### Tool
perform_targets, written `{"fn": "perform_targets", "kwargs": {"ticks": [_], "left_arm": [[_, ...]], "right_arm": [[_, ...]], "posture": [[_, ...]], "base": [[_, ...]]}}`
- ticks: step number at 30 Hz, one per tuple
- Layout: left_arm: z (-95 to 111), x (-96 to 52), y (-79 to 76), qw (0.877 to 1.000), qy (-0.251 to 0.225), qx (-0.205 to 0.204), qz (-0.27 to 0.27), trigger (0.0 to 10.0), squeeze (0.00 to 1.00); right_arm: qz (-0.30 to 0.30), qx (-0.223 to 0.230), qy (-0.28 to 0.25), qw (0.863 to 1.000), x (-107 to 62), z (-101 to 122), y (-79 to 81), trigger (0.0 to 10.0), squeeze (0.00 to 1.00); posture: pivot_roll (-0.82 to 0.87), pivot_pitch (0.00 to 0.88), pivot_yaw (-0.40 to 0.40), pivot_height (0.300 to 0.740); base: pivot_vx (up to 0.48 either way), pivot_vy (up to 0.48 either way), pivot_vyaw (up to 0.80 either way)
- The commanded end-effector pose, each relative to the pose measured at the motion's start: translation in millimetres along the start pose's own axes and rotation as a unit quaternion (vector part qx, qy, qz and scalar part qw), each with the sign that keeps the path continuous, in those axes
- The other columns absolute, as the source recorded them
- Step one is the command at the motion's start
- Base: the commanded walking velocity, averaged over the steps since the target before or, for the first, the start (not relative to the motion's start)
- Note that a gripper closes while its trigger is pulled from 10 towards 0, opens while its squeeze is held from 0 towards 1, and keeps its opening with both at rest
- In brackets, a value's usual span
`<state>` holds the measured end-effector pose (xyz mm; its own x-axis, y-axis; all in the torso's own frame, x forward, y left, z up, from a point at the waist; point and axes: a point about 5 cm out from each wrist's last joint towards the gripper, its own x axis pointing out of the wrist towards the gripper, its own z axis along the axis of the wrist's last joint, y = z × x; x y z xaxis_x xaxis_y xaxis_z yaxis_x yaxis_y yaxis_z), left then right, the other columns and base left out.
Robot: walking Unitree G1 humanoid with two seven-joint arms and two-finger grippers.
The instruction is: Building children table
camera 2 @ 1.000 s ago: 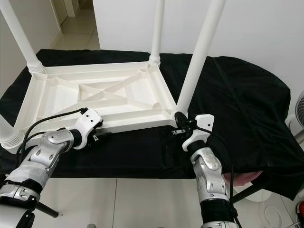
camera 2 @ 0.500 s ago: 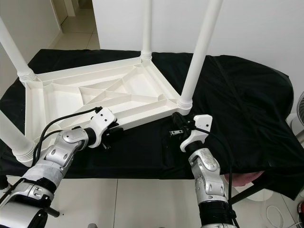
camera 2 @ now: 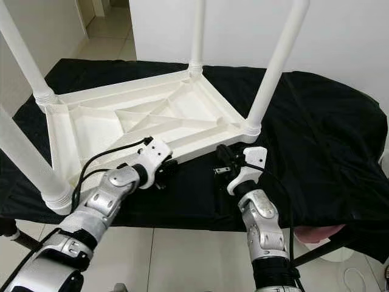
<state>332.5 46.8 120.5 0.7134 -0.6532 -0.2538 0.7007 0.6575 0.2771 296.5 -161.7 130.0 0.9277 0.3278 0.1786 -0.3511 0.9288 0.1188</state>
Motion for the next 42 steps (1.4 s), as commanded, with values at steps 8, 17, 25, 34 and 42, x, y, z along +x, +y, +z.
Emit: {"fn": "perform_targets", "kwargs": {"ticks": [8, 17, 25, 34, 42], "left_arm": [[33.1, 11.8, -35.7, 0.994, -0.080, 0.038, -0.066, 0.0, 0.00], [37.8, 14.6, -39.3, 0.992, -0.093, 0.053, -0.072, 0.0, 0.00], [41.1, 17.3, -30.8, 0.988, -0.112, 0.069, -0.078, 0.0, 0.00], [47.0, 23.9, -20.7, 0.986, -0.123, 0.079, -0.082, 0.0, 0.00], [57.4, 29.2, -36.7, 0.981, -0.147, 0.078, -0.105, 0.0, 0.00]], "right_arm": [[0.000, 0.006, 0.007, 1.000, 2.8, -4.8, 3.7, 10.0, 0.00], [-0.004, 0.008, 0.006, 1.000, 3.6, -6.5, 4.9, 10.0, 0.00], [-0.003, 0.008, 0.005, 1.000, 6.0, -6.3, 4.9, 10.0, 0.00], [-0.001, 0.008, 0.007, 1.000, 8.0, -7.6, 6.6, 10.0, 0.00], [-0.002, 0.007, 0.006, 1.000, 9.4, -7.3, 6.6, 10.0, 0.00]], "posture": [[-0.10, 0.000, -0.012, 0.740], [-0.10, 0.000, -0.005, 0.740], [-0.10, 0.000, -0.005, 0.740], [-0.09, 0.000, -0.013, 0.740], [-0.09, 0.000, -0.015, 0.740]], "base": [[0.000, 0.000, 0.00], [0.000, 0.000, 0.00], [0.000, 0.000, 0.00], [0.000, 0.000, 0.00], [0.000, 0.000, 0.00]]}}
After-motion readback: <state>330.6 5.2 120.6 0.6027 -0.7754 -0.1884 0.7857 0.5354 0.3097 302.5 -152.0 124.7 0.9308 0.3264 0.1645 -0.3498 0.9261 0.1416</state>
